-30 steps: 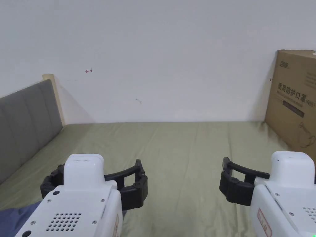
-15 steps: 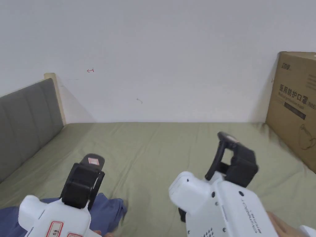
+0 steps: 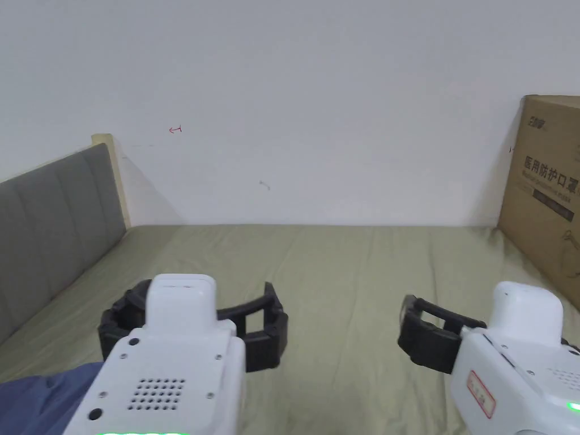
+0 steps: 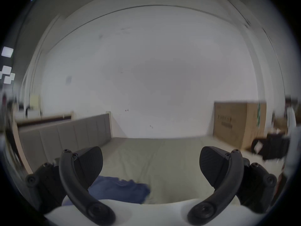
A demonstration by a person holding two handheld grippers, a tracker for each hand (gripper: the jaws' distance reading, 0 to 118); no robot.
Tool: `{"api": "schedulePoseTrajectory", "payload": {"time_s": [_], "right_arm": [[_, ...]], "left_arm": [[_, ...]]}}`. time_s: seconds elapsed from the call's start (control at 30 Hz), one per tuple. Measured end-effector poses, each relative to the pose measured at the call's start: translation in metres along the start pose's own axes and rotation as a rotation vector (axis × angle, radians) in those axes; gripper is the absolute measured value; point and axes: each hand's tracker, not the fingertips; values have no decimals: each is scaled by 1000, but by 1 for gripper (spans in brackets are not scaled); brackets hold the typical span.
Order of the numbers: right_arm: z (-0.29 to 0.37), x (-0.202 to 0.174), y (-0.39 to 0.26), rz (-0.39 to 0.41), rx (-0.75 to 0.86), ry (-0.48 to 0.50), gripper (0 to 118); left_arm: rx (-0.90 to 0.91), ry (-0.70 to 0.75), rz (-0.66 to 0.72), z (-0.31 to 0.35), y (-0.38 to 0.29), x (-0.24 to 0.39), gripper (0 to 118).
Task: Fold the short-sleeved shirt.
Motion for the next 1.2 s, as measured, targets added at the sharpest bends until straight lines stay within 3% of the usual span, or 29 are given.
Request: {"api": "schedulePoseTrajectory", "payload": {"time_s": [0.07,0.13,0.23,0.27,0.3,0.33,0.37,0.4,0.43,0.47,0.57,0.7,0.87,1.03,1.1,1.2], "right_arm": [[1,7,-3,5,-6,-41,118],[11,3,2,43,71,-65,118],[20,-14,13,264,158,-125,118],[21,-19,16,340,144,-115,118],[23,-22,15,383,152,-96,118],[27,-25,14,376,169,-104,117],[23,-23,15,349,164,-92,112],[26,-23,16,302,169,-52,86],[29,-24,16,265,178,-29,37],[28,-25,15,266,182,-61,6],[27,-30,15,351,182,-48,3],[20,-31,15,309,166,-14,0],[8,-46,8,321,144,39,0],[-7,-95,-6,365,111,224,0],[-17,-120,-14,353,59,354,0],[-25,-158,-29,363,21,481,0]], "left_arm": [[-17,-29,11,0,-8,1,118],[-47,-69,108,1,-9,-2,118],[-39,-76,159,2,-4,-10,111],[-45,-63,146,3,-1,-9,101],[-31,-38,102,3,1,-10,79],[-2,-7,68,3,0,-7,37],[0,18,43,3,0,-6,12],[-8,27,41,3,-1,-6,7],[-11,3,54,1,-2,-7,6],[-43,-41,64,1,-2,-9,3],[-69,-64,93,2,-2,-13,0],[-56,-49,96,2,2,-16,0],[-55,-47,138,5,4,-37,0],[-73,152,172,25,-1,-92,0],[-100,251,176,38,-5,-117,0],[-132,428,119,59,-12,-146,0]]}}
